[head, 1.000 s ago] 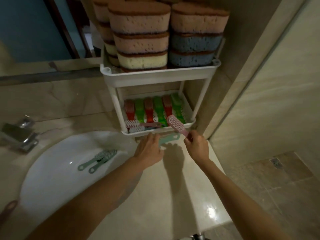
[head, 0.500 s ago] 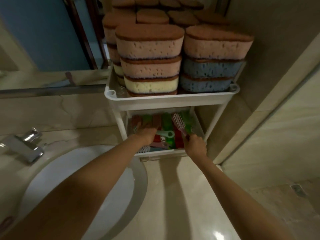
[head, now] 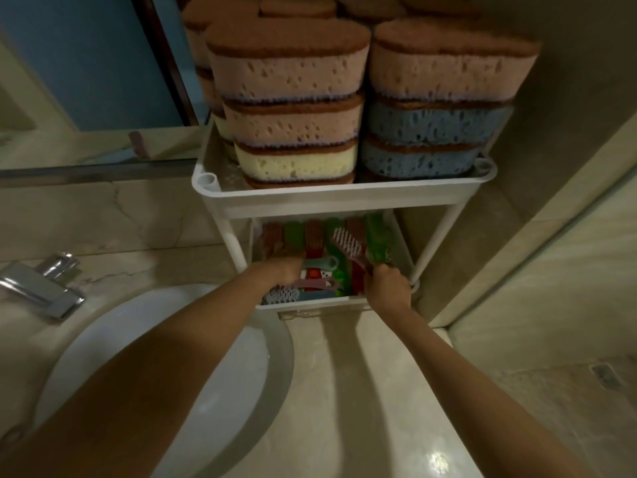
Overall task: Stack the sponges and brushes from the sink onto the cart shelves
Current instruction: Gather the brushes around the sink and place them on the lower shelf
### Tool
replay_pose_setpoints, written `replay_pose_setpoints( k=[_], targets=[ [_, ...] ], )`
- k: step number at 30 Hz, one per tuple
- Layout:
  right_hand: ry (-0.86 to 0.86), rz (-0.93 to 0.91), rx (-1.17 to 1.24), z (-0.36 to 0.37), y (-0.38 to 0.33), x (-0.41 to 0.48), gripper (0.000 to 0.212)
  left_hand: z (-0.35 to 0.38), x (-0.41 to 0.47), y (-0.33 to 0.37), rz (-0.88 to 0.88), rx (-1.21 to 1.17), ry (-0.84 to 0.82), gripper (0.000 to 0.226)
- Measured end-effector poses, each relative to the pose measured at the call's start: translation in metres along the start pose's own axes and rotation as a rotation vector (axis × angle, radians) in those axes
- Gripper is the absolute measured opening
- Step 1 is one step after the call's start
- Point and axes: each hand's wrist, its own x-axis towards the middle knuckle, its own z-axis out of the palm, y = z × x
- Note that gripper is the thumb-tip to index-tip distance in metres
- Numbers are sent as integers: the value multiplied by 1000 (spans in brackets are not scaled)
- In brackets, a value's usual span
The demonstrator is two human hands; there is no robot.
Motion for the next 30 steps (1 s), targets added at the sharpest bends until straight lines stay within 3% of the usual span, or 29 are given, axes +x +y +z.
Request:
replay_pose_setpoints(
  k=[3,9,15,30],
  targets=[
    [-10,0,-2,0,1,0,25,2,-3,-3,-22,-8,43,30],
    [-19,-20,-48,1,0,-1,24,5,-13,2,55,57,298,34],
    [-9,-107,-70,1,6,3,25,5,-23,14,103,84,187,45],
    [-331,-379,-203,-1,11,19,35,8,-26,4,70,-25,267,26]
  ],
)
